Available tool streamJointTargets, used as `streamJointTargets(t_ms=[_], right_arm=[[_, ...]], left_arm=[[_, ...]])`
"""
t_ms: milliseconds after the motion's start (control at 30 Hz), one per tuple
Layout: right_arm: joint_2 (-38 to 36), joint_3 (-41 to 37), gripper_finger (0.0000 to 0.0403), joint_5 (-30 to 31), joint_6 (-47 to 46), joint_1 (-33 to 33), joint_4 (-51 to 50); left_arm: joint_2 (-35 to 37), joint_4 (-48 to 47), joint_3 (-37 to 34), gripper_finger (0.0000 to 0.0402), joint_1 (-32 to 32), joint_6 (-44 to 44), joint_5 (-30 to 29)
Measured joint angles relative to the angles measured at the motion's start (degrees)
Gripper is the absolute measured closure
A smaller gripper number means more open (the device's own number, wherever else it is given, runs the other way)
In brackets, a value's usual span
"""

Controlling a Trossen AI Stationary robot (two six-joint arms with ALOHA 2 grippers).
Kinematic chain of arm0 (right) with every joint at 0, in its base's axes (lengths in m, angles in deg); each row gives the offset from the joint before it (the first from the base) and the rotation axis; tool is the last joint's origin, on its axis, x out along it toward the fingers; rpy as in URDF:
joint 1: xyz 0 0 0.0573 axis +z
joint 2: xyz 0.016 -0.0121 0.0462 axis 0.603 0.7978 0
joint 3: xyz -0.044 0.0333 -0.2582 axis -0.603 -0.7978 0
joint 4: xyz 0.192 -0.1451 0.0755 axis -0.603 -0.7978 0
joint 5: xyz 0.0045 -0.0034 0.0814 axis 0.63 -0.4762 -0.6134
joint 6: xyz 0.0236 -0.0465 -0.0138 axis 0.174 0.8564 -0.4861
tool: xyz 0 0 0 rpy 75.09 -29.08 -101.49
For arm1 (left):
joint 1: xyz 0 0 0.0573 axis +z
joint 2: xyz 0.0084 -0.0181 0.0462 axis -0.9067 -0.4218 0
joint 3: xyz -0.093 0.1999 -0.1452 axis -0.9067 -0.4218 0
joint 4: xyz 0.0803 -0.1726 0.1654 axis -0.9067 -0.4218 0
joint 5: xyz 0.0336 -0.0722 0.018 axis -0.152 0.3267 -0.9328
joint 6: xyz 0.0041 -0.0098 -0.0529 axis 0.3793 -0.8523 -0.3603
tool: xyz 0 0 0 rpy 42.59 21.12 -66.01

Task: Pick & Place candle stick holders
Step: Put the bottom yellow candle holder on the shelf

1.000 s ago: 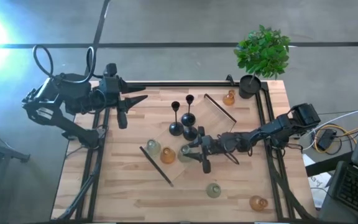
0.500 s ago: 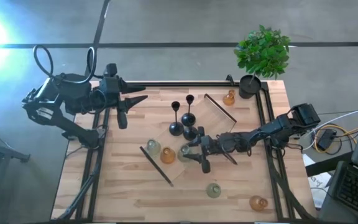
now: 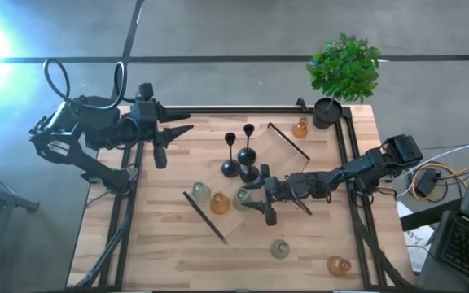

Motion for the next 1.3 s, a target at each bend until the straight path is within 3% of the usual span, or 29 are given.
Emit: streamJointTargets(t_ms=[400, 833, 1033, 1300], right_arm=[[-6.34, 0.02, 0.0163, -0.12, -0.01, 0.09, -10.27], [-20.93, 0.07, 0.0182, -0.64, -4.14, 0.82, -30.24], [-28.47, 0.07, 0.0208, -0.74, -8.39, 1.90, -40.87], [-36.53, 0.11, 0.0269, -0.97, -13.06, 2.45, -46.96]], left_arm=[[0.00, -0.03, 0.00, 0.0282, 0.00, 0.45, -0.01], [0.00, -0.31, 0.00, 0.0282, 0.01, 0.55, -0.01], [0.00, -0.85, 0.00, 0.0282, 0.00, 0.83, 0.00], [0.02, -1.26, 0.00, 0.0282, 0.02, 0.81, -0.01]])
